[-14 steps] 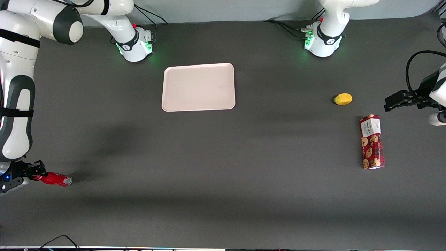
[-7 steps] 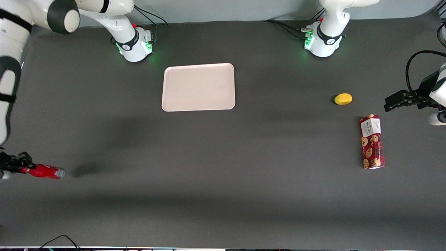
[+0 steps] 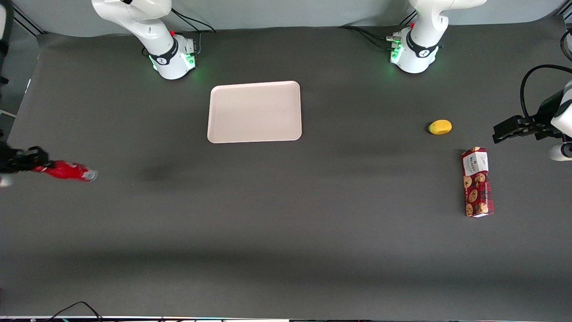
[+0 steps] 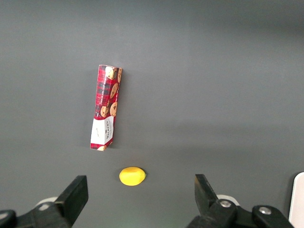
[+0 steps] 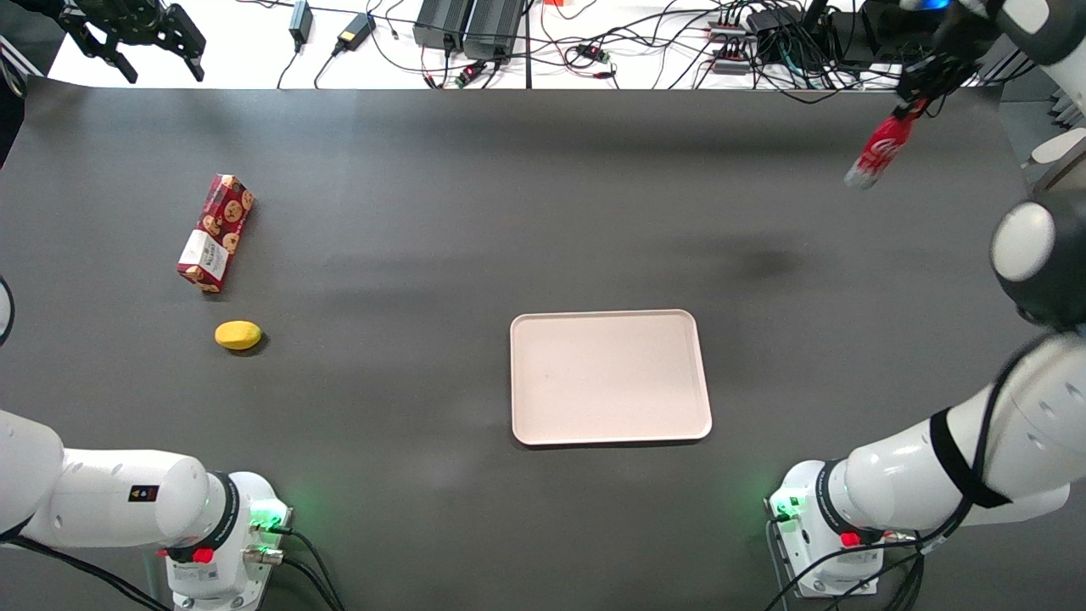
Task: Place coke bottle on tray
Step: 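Lift the bottle and carry it over the white tray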
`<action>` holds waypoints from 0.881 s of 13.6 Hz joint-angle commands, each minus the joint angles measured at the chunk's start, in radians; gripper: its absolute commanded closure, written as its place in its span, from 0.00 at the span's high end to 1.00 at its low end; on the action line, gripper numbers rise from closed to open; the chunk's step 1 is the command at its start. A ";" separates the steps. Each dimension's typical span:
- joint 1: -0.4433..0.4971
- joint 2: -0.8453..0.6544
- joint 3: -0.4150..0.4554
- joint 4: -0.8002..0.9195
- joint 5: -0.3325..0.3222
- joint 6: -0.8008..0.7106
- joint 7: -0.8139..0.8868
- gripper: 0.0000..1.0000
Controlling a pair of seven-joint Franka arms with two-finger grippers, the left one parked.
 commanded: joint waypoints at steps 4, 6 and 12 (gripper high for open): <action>-0.002 -0.528 0.275 -0.691 -0.031 0.289 0.423 0.07; -0.002 -0.634 0.366 -0.851 0.009 0.383 0.515 0.08; 0.000 -0.705 0.754 -1.030 0.190 0.573 0.821 0.09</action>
